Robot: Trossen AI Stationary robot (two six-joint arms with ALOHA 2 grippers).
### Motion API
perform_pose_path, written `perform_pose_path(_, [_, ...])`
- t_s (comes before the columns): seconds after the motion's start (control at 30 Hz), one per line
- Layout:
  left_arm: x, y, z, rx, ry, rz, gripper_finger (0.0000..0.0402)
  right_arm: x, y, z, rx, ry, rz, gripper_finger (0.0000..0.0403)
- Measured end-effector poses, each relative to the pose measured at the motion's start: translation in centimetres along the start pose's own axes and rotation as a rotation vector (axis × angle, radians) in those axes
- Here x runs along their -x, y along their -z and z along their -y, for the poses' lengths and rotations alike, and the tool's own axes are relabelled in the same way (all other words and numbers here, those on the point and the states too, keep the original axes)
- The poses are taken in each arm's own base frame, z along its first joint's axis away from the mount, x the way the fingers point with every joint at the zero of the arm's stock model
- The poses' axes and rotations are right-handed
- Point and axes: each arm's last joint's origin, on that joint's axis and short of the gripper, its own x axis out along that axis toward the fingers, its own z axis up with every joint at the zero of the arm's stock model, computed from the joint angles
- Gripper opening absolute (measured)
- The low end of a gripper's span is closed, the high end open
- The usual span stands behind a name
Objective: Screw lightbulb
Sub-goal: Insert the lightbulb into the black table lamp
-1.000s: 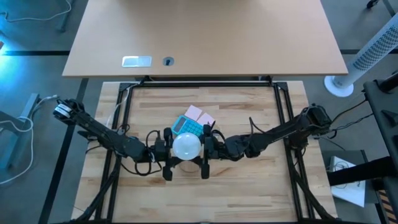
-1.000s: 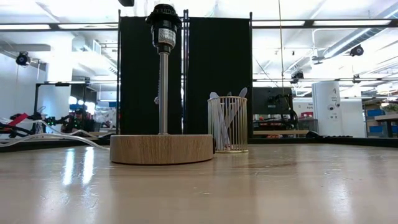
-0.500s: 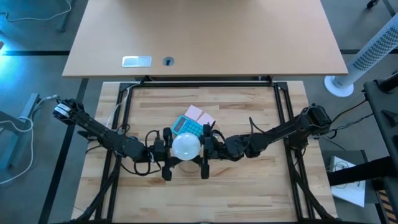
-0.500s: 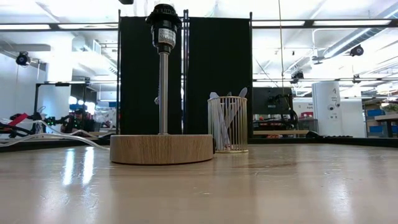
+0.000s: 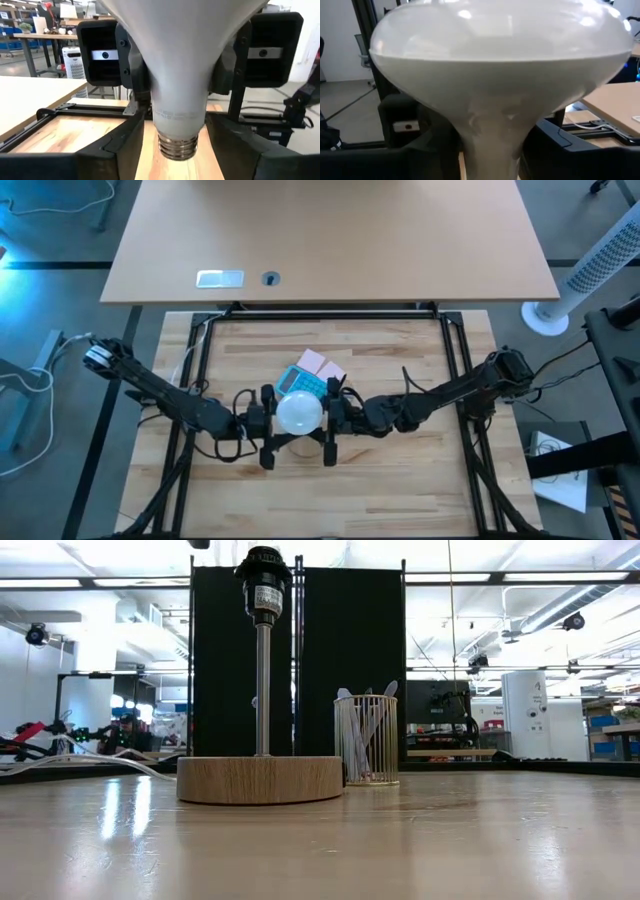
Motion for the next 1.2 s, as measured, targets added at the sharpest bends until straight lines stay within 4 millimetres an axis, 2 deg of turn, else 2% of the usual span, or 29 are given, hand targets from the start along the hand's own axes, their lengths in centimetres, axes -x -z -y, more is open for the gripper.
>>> perform_pose_path(0.2, [1.2, -0.1, 0.2, -0.033, 0.027, -0.069, 0.0221, 0.0, 0.0, 0.0, 0.001, -0.001, -0.002, 0.0170])
perform_pose_path(0.37, [2.3, 0.2, 0.3, 0.034, 0.048, -0.112, 0.0222, 0.0, 0.0, 0.2, 0.011, 0.001, -0.002, 0.0171])
perform_pose_path(0.67, [3.7, 3.4, 0.2, 0.122, 0.037, -0.183, 0.0222, -0.4, 1.9, 2.0, 0.027, 0.043, -0.037, 0.0167])
perform_pose_path(0.87, [4.0, 5.3, -0.3, 0.138, 0.009, -0.138, 0.0222, -0.2, 3.9, 3.2, 0.023, 0.065, -0.024, 0.0172])
perform_pose_path(1.07, [4.4, 6.0, -0.8, 0.151, -0.004, -0.058, 0.0222, 0.5, 5.5, 3.6, 0.007, 0.064, 0.004, 0.0167])
perform_pose_path(1.2, [4.5, 6.1, -1.0, 0.149, -0.010, -0.053, 0.0222, 0.5, 5.4, 3.6, 0.005, 0.042, 0.011, 0.0167])
